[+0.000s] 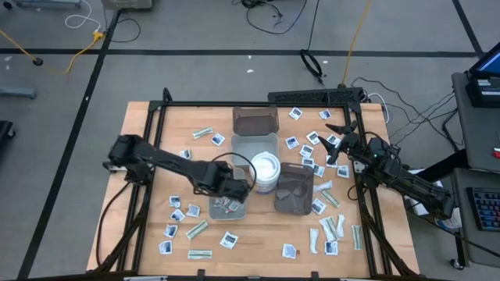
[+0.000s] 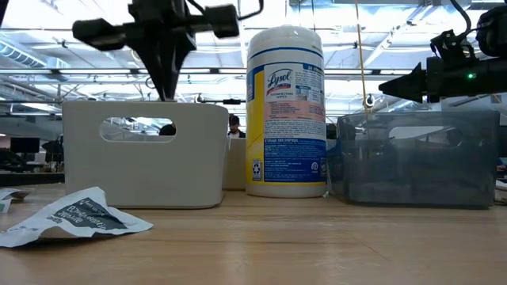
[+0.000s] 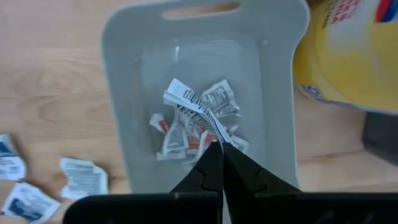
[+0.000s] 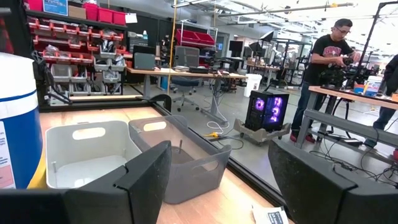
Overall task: Pick & Place First Aid Supplies
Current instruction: Put the ointment pack into the bottom gray bin
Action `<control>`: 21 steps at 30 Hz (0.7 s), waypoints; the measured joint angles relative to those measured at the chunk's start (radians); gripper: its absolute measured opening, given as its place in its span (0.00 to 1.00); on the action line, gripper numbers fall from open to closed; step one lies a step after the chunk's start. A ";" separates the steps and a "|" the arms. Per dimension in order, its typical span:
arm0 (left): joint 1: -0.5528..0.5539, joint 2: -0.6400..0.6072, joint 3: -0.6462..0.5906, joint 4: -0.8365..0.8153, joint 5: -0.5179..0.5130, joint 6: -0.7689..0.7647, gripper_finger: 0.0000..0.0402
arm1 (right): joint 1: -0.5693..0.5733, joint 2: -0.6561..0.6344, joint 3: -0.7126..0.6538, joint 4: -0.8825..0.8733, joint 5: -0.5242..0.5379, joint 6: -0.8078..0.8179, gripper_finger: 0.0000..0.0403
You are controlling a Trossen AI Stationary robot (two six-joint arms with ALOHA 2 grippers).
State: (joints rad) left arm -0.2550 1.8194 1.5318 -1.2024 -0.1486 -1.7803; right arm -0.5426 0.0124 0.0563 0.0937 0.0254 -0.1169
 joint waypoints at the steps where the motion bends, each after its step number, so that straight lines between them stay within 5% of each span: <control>1: -0.003 0.013 0.000 0.008 0.000 -0.002 0.00 | 0.000 0.000 0.000 0.000 0.000 0.000 0.65; 13: -0.035 0.087 -0.016 0.049 0.019 -0.062 0.04 | 0.000 0.000 0.000 0.000 0.000 0.000 0.65; 21: -0.036 0.084 -0.016 0.015 0.021 0.046 0.30 | 0.000 0.000 0.000 0.000 0.000 0.000 0.65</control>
State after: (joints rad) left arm -0.2913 1.9030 1.5154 -1.1876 -0.1271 -1.7341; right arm -0.5423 0.0128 0.0562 0.0937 0.0254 -0.1169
